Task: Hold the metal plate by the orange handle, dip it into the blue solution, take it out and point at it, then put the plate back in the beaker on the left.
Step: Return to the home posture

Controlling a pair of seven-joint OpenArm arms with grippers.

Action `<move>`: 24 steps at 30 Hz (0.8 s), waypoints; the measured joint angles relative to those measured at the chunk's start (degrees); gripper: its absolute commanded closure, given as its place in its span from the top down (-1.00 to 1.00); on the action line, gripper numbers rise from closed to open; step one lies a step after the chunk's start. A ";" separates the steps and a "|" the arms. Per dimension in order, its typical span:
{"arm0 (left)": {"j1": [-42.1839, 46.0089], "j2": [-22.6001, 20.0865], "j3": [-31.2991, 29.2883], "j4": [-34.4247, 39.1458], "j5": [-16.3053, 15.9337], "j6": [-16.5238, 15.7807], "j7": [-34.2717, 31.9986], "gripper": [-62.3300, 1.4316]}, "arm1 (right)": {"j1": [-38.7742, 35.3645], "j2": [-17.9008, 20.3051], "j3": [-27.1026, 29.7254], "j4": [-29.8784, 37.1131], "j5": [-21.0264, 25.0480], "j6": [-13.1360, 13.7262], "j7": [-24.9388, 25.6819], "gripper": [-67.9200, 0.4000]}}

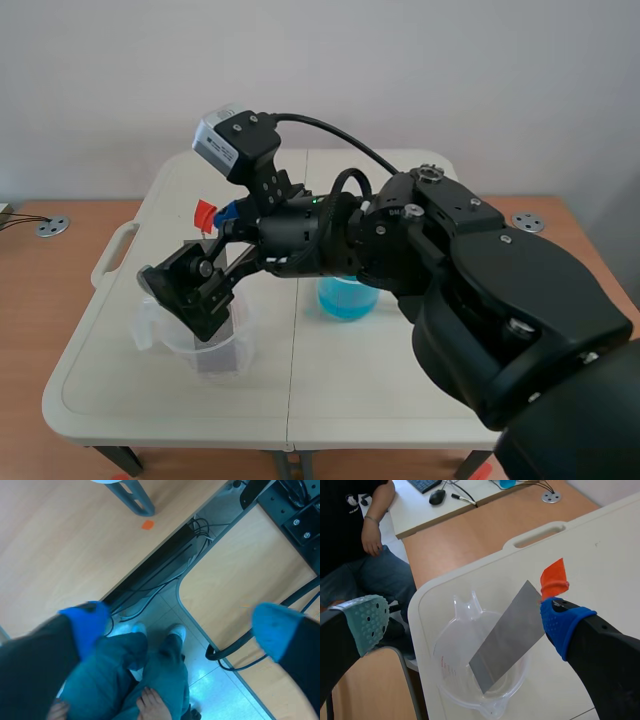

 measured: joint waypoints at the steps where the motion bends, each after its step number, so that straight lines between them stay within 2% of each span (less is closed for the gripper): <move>1: 0.00 0.00 0.00 0.00 0.04 0.00 0.02 1.00 | 0.00 0.00 0.42 0.00 0.13 0.02 -0.09 0.95; 8: 0.00 0.00 0.00 0.00 0.04 0.00 -0.31 1.00 | 0.00 0.31 6.16 0.11 0.17 0.00 -0.61 0.95; 14: -3.96 0.02 0.00 -0.02 -0.02 -0.02 -4.39 1.00 | -1.42 3.65 10.34 5.81 2.51 0.00 -0.94 0.95; 18: -10.67 0.00 0.02 0.04 -3.74 0.00 -7.21 1.00 | -4.22 5.84 13.40 9.90 2.51 -0.02 -1.18 0.95; 24: -18.86 0.02 0.04 1.27 -7.04 -0.24 -7.67 1.00 | -10.14 8.57 17.73 16.06 4.48 0.02 -3.17 0.95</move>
